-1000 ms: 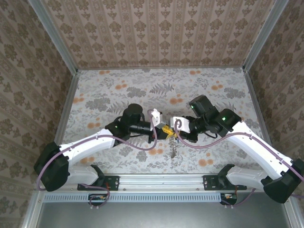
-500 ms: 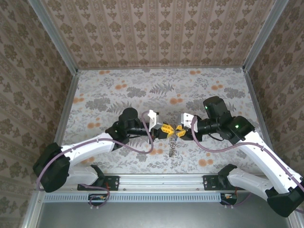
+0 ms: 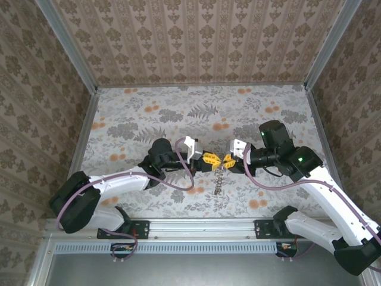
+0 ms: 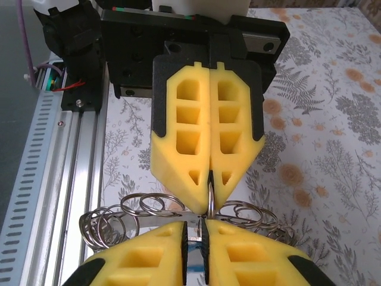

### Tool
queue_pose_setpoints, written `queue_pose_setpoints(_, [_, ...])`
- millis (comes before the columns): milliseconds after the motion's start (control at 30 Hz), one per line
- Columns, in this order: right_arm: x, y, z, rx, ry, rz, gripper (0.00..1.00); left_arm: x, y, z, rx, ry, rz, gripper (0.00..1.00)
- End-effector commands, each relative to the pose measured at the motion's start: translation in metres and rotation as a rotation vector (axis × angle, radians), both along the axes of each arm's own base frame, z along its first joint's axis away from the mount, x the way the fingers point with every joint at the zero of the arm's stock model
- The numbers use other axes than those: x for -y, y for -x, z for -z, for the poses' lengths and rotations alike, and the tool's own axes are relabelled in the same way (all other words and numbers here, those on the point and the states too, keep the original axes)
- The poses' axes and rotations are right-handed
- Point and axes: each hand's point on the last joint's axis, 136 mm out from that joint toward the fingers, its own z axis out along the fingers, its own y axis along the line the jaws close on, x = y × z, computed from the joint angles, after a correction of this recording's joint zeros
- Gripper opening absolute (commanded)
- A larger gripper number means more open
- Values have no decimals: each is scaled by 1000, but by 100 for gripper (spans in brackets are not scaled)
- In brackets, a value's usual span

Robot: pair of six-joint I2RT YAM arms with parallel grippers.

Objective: Put the keys on the keyring

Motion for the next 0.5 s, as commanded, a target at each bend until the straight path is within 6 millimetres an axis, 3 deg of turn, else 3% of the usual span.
queue_pose_setpoints(0, [1, -2, 10, -37, -4, 20, 16, -3, 8, -29, 71, 106, 25, 0])
queue_pose_setpoints(200, [1, -3, 18, -56, -20, 31, 17, -4, 7, -32, 81, 126, 12, 0])
queue_pose_setpoints(467, [-2, -2, 11, -62, -72, 13, 17, -4, 7, -33, 79, 130, 10, 0])
